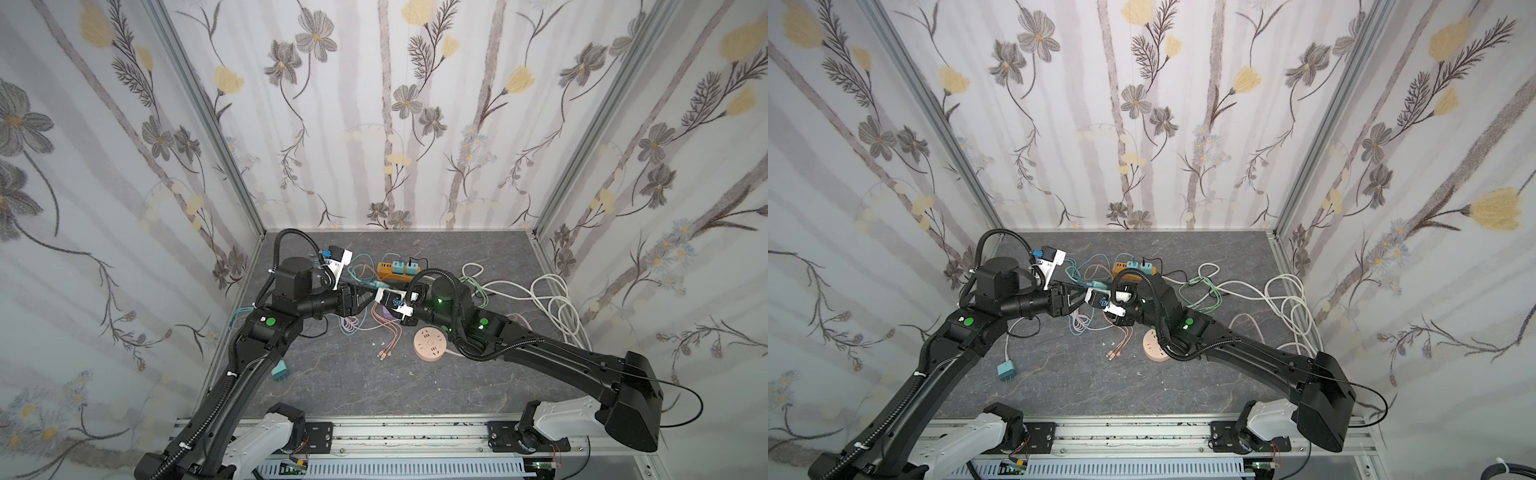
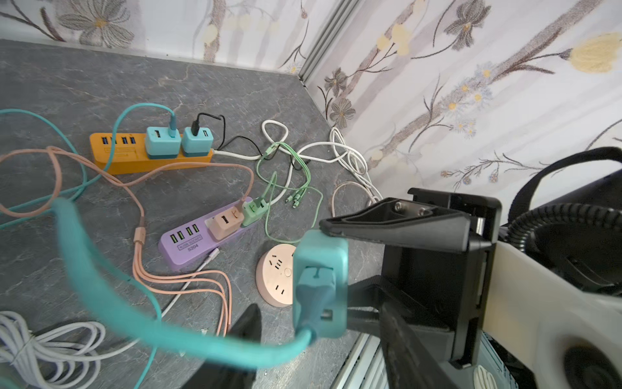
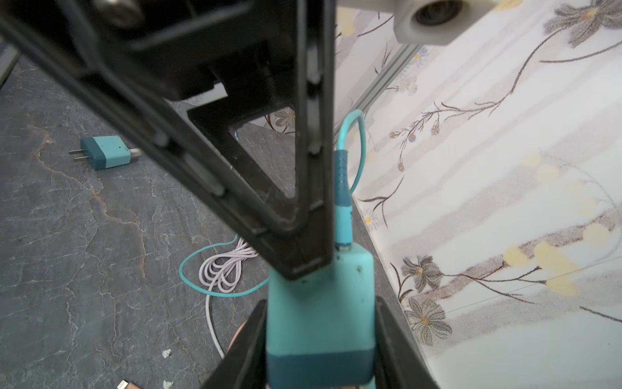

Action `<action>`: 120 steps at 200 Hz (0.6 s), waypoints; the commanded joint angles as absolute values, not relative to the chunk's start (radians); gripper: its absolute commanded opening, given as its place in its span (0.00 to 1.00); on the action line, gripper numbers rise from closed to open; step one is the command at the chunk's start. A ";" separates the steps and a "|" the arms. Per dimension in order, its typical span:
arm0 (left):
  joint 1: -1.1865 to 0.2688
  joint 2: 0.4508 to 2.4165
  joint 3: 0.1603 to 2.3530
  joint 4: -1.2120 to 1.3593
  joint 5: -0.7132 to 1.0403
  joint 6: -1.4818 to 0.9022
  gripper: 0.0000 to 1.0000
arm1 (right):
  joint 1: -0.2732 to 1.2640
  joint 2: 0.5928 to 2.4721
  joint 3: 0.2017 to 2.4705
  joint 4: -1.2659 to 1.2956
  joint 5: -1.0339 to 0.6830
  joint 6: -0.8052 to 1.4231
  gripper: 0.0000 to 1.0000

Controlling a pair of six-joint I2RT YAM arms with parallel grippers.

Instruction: Insert the plug

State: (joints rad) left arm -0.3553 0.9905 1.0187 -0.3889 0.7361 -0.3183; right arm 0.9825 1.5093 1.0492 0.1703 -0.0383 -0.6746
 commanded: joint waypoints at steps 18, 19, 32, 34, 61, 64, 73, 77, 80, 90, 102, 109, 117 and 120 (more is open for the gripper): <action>-0.360 0.985 1.019 -0.393 0.708 -0.279 0.52 | 1.006 1.511 1.066 0.169 -0.032 -0.749 0.27; -0.360 0.985 1.019 -0.394 0.707 -0.279 0.52 | 1.006 1.511 1.066 0.169 -0.033 -0.750 0.27; -0.361 0.989 1.016 -0.375 0.733 -0.280 0.41 | 1.011 1.509 1.068 0.166 -0.038 -0.752 0.27; -0.360 0.990 1.014 -0.371 0.741 -0.282 0.39 | 1.012 1.509 1.069 0.164 -0.038 -0.752 0.27; -0.370 1.017 1.014 -0.350 0.831 -0.292 0.04 | 1.012 1.505 1.077 0.138 -0.054 -0.712 0.29; -0.370 1.018 1.015 -0.353 0.829 -0.289 0.00 | 1.012 1.502 1.076 0.132 -0.059 -0.705 0.30; -0.370 1.017 1.013 -0.360 0.804 -0.283 0.00 | 1.011 1.493 1.072 0.101 -0.076 -0.685 0.35; -0.370 1.016 1.010 -0.361 0.789 -0.281 0.00 | 1.011 1.488 1.069 0.088 -0.079 -0.671 0.38; -0.370 1.014 1.007 -0.361 0.779 -0.278 0.00 | 1.011 1.480 1.065 0.081 -0.080 -0.659 0.42; -0.377 1.008 1.000 -0.357 0.744 -0.269 0.00 | 1.011 1.456 1.038 0.062 -0.075 -0.614 0.52; -0.406 1.009 0.996 -0.355 0.681 -0.248 0.00 | 1.003 1.408 0.980 0.090 -0.045 -0.538 0.66; -0.437 1.015 0.992 -0.358 0.633 -0.229 0.00 | 0.992 1.377 0.944 0.105 -0.020 -0.477 0.73; -0.482 1.028 0.991 -0.369 0.584 -0.191 0.00 | 0.967 1.334 0.881 0.108 -0.002 -0.395 0.79; -0.498 1.034 0.992 -0.376 0.568 -0.172 0.00 | 0.956 1.317 0.861 0.109 0.003 -0.360 0.92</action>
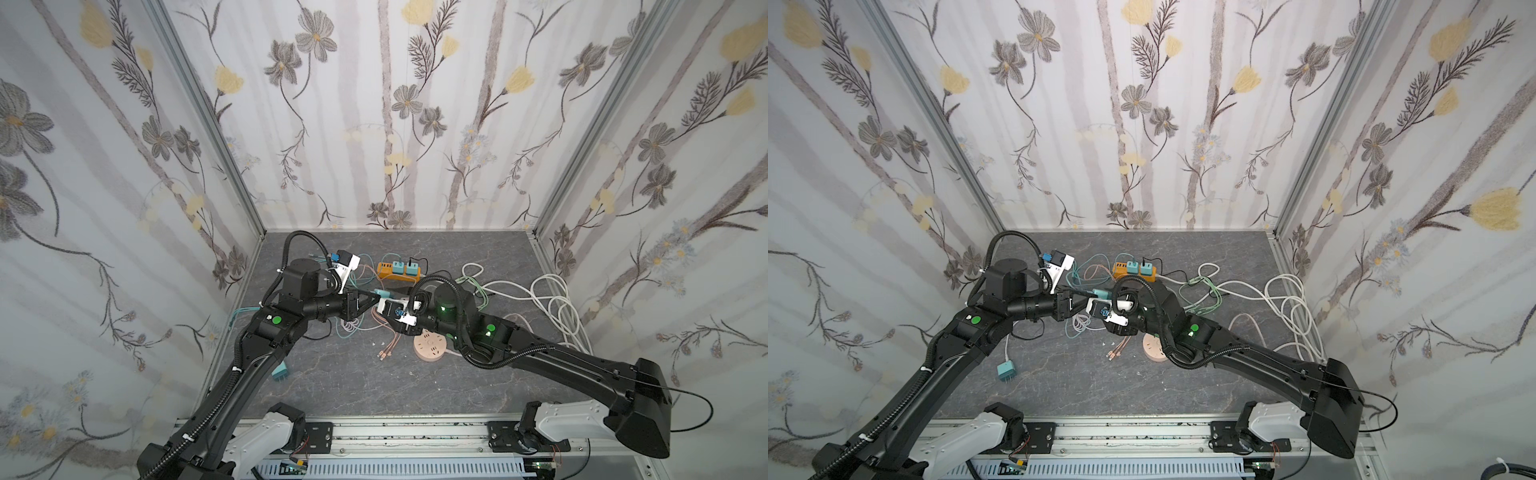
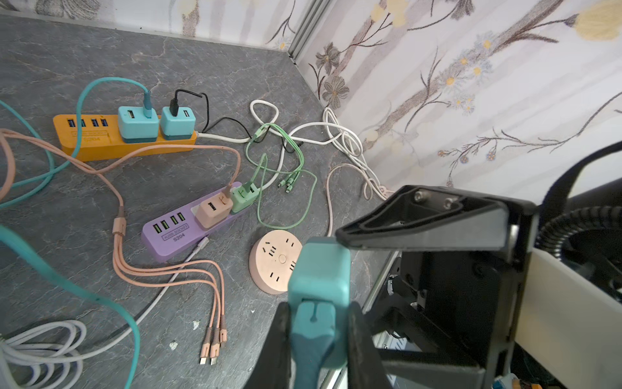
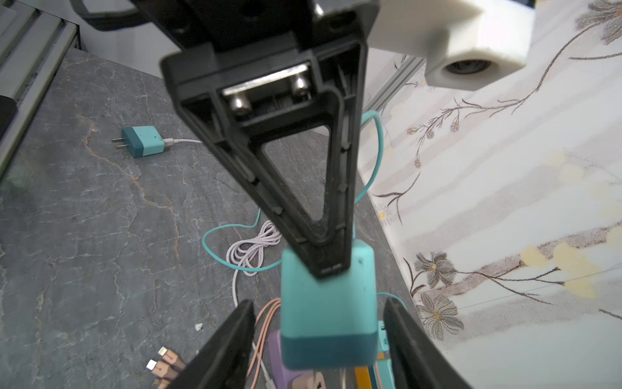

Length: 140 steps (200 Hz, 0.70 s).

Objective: Insert the plug
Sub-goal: 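Carry the teal charger with the left gripper toward the pink socket while the right withdraws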

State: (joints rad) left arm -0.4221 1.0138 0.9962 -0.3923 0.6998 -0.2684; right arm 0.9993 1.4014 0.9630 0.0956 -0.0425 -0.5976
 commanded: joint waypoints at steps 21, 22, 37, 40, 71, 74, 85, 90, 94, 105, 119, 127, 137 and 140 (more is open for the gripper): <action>-0.590 1.091 1.000 -0.427 0.495 -0.045 0.00 | 0.858 1.201 0.748 0.064 0.070 -0.094 1.00; -0.595 1.094 1.000 -0.428 0.494 -0.038 0.00 | 0.852 1.195 0.744 0.062 0.075 -0.080 0.99; -0.660 1.138 1.009 -0.452 0.483 0.079 0.00 | 0.789 1.106 0.677 0.011 0.220 0.115 0.99; -0.673 1.148 1.010 -0.454 0.486 0.105 0.00 | 0.788 1.088 0.665 -0.003 0.249 0.151 0.99; -0.753 1.268 1.061 -0.519 0.473 0.306 0.00 | 0.658 0.898 0.558 -0.128 0.402 0.376 0.99; -0.758 1.286 1.069 -0.524 0.472 0.318 0.00 | 0.646 0.873 0.550 -0.135 0.408 0.395 0.99; -0.776 1.335 1.096 -0.529 0.461 0.352 0.00 | 0.599 0.808 0.508 -0.151 0.394 0.438 0.99; -0.784 1.359 1.109 -0.531 0.450 0.363 0.00 | 0.577 0.786 0.489 -0.161 0.378 0.453 0.99; -0.790 1.376 1.121 -0.533 0.440 0.373 0.00 | 0.561 0.760 0.481 -0.172 0.368 0.466 0.99; -0.808 1.423 1.154 -0.544 0.395 0.402 0.00 | 0.525 0.708 0.459 -0.207 0.353 0.500 0.99; -0.829 1.497 1.201 -0.567 0.351 0.432 0.00 | 0.486 0.654 0.448 -0.260 0.332 0.519 0.99; -0.837 1.537 1.235 -0.578 0.340 0.440 0.00 | 0.470 0.630 0.447 -0.283 0.316 0.521 0.99; -0.843 1.591 1.271 -0.588 0.332 0.447 0.00 | 0.454 0.609 0.446 -0.302 0.290 0.515 0.99; -0.846 1.606 1.281 -0.591 0.327 0.449 0.00 | 0.449 0.604 0.446 -0.308 0.282 0.510 0.99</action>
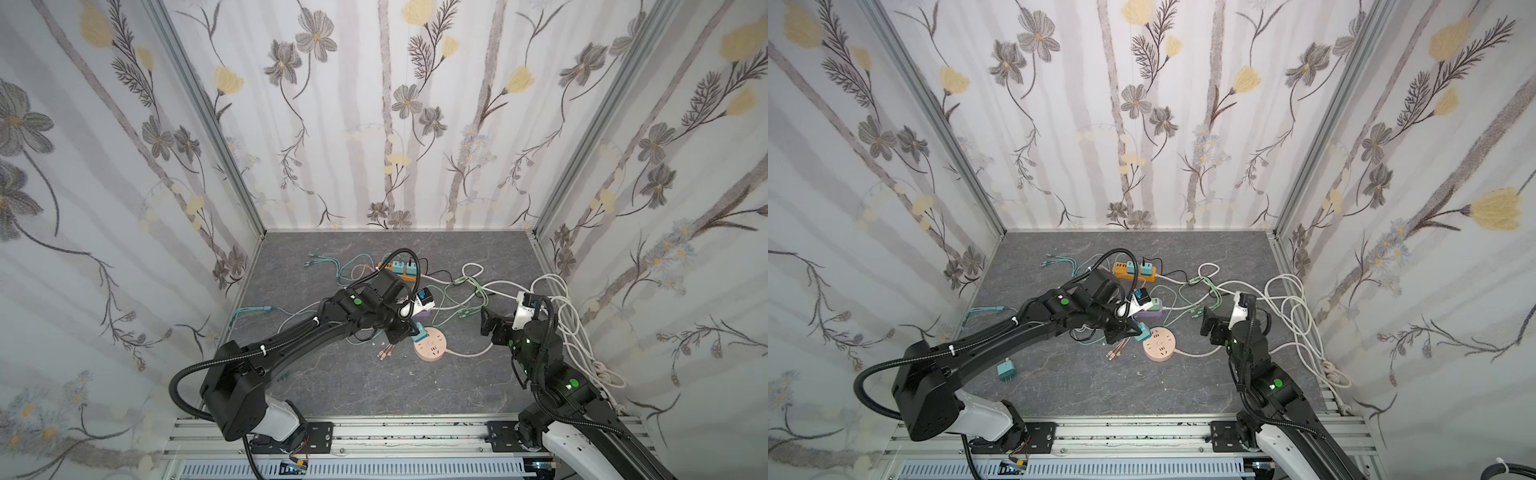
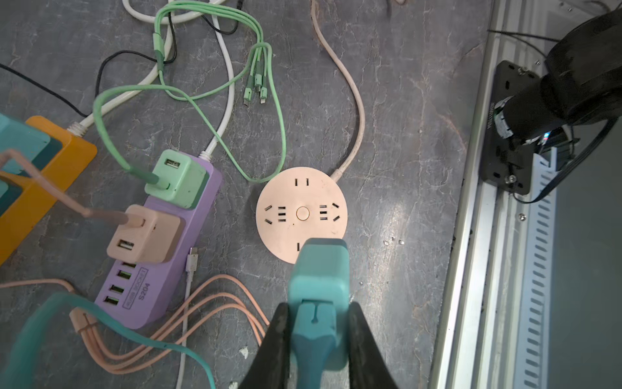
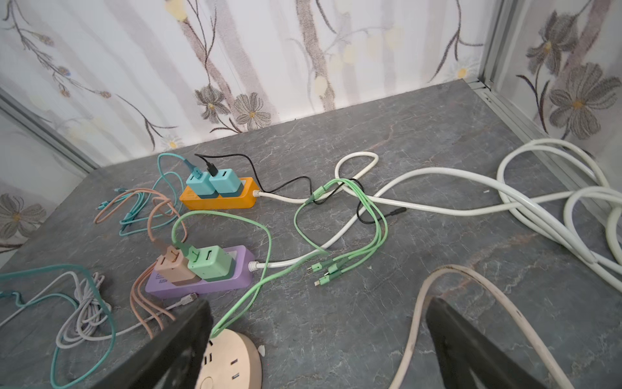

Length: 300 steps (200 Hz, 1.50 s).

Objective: Insert the plug
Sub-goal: 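Carry the teal charger with the left gripper toward the pink socket while the right withdraws, then lower the teal charger with the left gripper into the round pink socket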

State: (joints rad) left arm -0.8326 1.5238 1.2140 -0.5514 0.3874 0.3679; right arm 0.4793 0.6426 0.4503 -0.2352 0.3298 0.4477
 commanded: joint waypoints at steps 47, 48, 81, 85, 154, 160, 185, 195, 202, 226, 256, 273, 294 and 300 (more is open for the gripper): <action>-0.879 1.802 1.437 -0.671 0.226 0.488 0.00 | 0.433 0.568 0.449 -0.369 0.284 0.500 0.99; -0.880 1.806 1.440 -0.671 0.226 0.489 0.00 | 0.433 0.568 0.449 -0.370 0.284 0.500 0.99; -0.891 1.862 1.490 -0.655 0.241 0.499 0.00 | 0.426 0.561 0.452 -0.384 0.287 0.497 0.99; -0.892 1.867 1.497 -0.658 0.243 0.500 0.00 | 0.425 0.561 0.453 -0.386 0.286 0.497 0.99; -0.900 1.940 1.570 -0.754 0.203 0.559 0.00 | 0.419 0.566 0.459 -0.391 0.283 0.483 0.99; -0.900 1.937 1.566 -0.752 0.198 0.564 0.00 | 0.419 0.567 0.458 -0.391 0.283 0.483 0.99; -0.900 1.937 1.555 -0.748 0.228 0.579 0.00 | 0.418 0.572 0.461 -0.390 0.282 0.482 0.99; -0.902 1.945 1.560 -0.757 0.231 0.579 0.00 | 0.417 0.575 0.462 -0.390 0.281 0.479 0.99; -0.900 1.948 1.563 -0.763 0.233 0.580 0.00 | 0.416 0.577 0.464 -0.390 0.280 0.479 1.00; -0.901 1.957 1.562 -0.770 0.252 0.583 0.00 | 0.417 0.583 0.464 -0.386 0.279 0.479 0.99; -0.901 1.933 1.540 -0.784 0.214 0.578 0.00 | 0.414 0.603 0.474 -0.382 0.274 0.480 0.99; -0.898 1.912 1.516 -0.776 0.210 0.574 0.00 | 0.413 0.615 0.475 -0.372 0.267 0.481 0.99; -0.897 1.913 1.515 -0.784 0.213 0.566 0.00 | 0.413 0.623 0.475 -0.364 0.263 0.484 0.99; -0.897 1.915 1.517 -0.784 0.216 0.565 0.00 | 0.413 0.623 0.475 -0.363 0.263 0.484 1.00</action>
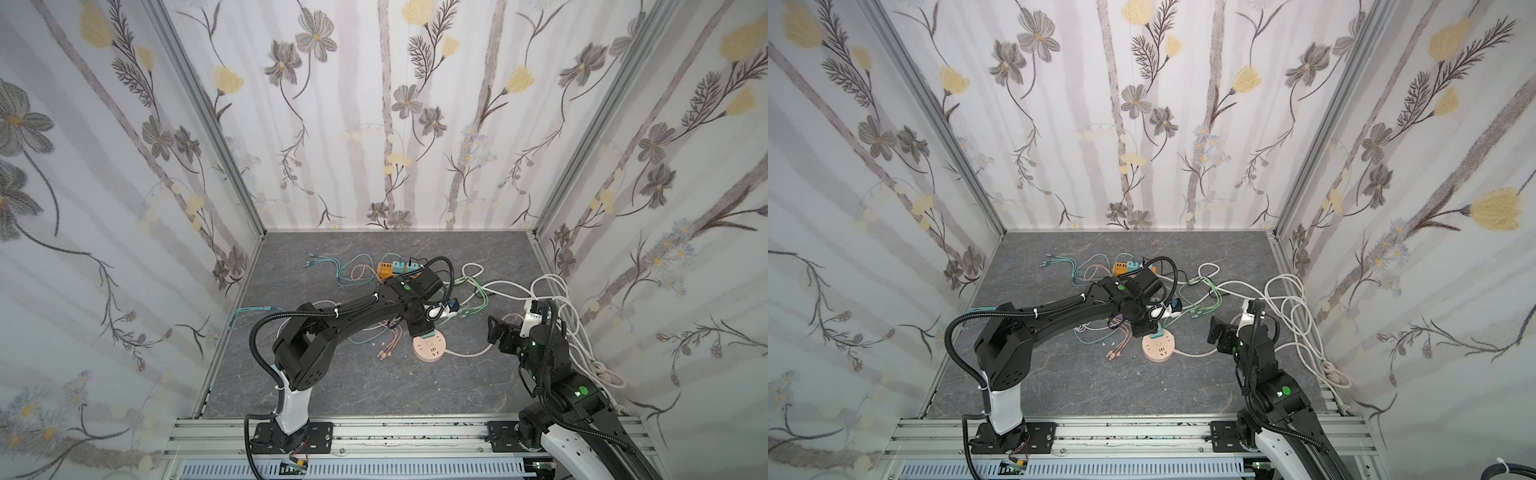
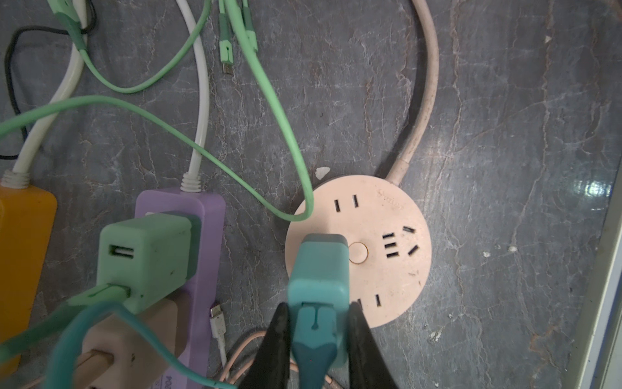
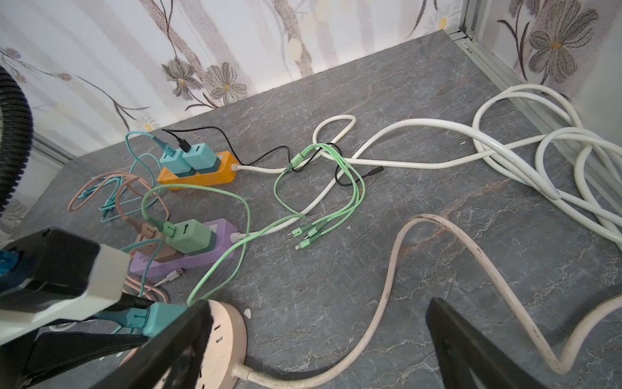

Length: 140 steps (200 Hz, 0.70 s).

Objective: Insert the plug
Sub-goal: 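Lower the teal charger with the left gripper into the round pink socket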

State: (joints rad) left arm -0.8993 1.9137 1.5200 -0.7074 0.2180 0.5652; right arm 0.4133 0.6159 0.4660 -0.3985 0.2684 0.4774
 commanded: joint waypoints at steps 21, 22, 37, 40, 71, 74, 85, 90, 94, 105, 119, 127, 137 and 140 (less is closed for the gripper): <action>-0.899 1.909 1.520 -0.770 0.223 0.555 0.00 | 0.414 0.618 0.475 -0.365 0.262 0.484 0.99; -0.898 1.907 1.521 -0.770 0.224 0.555 0.00 | 0.413 0.618 0.475 -0.365 0.262 0.484 0.99; -0.897 1.893 1.539 -0.771 0.237 0.551 0.00 | 0.414 0.615 0.475 -0.369 0.262 0.484 0.99; -0.898 1.888 1.543 -0.771 0.239 0.550 0.00 | 0.414 0.615 0.474 -0.369 0.261 0.484 0.99; -0.898 1.873 1.577 -0.793 0.229 0.547 0.00 | 0.413 0.612 0.475 -0.374 0.259 0.490 0.99; -0.897 1.877 1.577 -0.794 0.225 0.545 0.00 | 0.414 0.611 0.475 -0.374 0.261 0.491 0.99; -0.902 1.887 1.576 -0.801 0.223 0.541 0.00 | 0.414 0.609 0.473 -0.374 0.261 0.494 0.99; -0.902 1.893 1.572 -0.800 0.224 0.538 0.00 | 0.414 0.608 0.474 -0.375 0.261 0.494 0.99; -0.902 1.895 1.569 -0.798 0.223 0.534 0.00 | 0.414 0.606 0.474 -0.376 0.261 0.494 0.99; -0.903 1.903 1.559 -0.794 0.215 0.527 0.00 | 0.414 0.605 0.474 -0.377 0.262 0.493 0.99; -0.903 1.905 1.547 -0.786 0.196 0.523 0.00 | 0.414 0.603 0.474 -0.376 0.262 0.492 0.99; -0.902 1.904 1.539 -0.776 0.186 0.522 0.00 | 0.413 0.603 0.475 -0.377 0.262 0.494 0.99; -0.903 1.904 1.530 -0.764 0.176 0.520 0.00 | 0.413 0.605 0.474 -0.377 0.259 0.494 0.99; -0.903 1.906 1.527 -0.758 0.173 0.518 0.00 | 0.413 0.604 0.475 -0.377 0.260 0.493 0.99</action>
